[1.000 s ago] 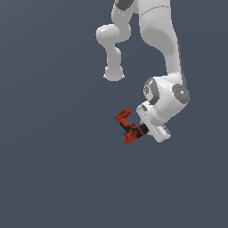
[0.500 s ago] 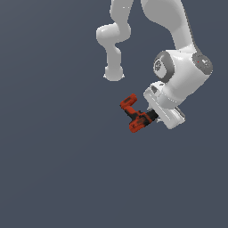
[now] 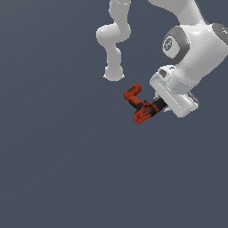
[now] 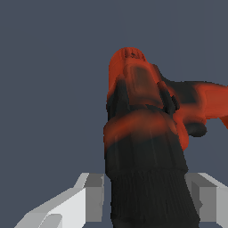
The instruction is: Pick up the object and move it to a goal position.
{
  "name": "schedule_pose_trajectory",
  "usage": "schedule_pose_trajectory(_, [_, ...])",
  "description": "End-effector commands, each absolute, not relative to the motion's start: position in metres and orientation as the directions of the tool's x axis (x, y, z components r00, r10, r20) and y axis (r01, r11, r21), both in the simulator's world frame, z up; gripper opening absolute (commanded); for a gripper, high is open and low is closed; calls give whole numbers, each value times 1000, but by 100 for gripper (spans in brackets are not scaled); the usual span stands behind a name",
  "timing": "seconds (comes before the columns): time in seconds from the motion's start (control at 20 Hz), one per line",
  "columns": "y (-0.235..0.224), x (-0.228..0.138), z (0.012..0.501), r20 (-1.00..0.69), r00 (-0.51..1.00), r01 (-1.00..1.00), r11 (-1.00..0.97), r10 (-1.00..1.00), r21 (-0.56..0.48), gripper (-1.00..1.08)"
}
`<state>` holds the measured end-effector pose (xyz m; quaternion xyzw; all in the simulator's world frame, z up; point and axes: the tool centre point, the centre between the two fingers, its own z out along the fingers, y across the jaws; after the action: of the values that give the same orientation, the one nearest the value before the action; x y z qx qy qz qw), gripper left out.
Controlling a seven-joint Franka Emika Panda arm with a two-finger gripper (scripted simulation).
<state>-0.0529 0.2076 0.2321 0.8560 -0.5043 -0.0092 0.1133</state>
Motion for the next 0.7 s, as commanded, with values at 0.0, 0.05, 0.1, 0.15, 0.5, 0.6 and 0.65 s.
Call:
schedule_pose_trajectory(0.0, [209, -53, 242, 99, 490, -862, -466, -866, 199, -100])
schedule_pose_trajectory(0.05, [210, -53, 244, 99, 490, -862, -466, -866, 199, -100])
schedule_pose_trajectory(0.1, [210, -53, 245, 99, 490, -862, -466, -866, 199, -100])
schedule_pose_trajectory(0.15, [210, -53, 245, 99, 490, -862, -466, -866, 199, -100])
schedule_pose_trajectory(0.5, [207, -49, 252, 98, 491, -861, -466, -865, 204, -100])
schedule_pose_trajectory(0.6, [205, -46, 260, 98, 491, -861, -466, -865, 204, -100])
schedule_pose_trajectory(0.65, [204, -45, 263, 98, 491, -861, -466, -865, 204, -100])
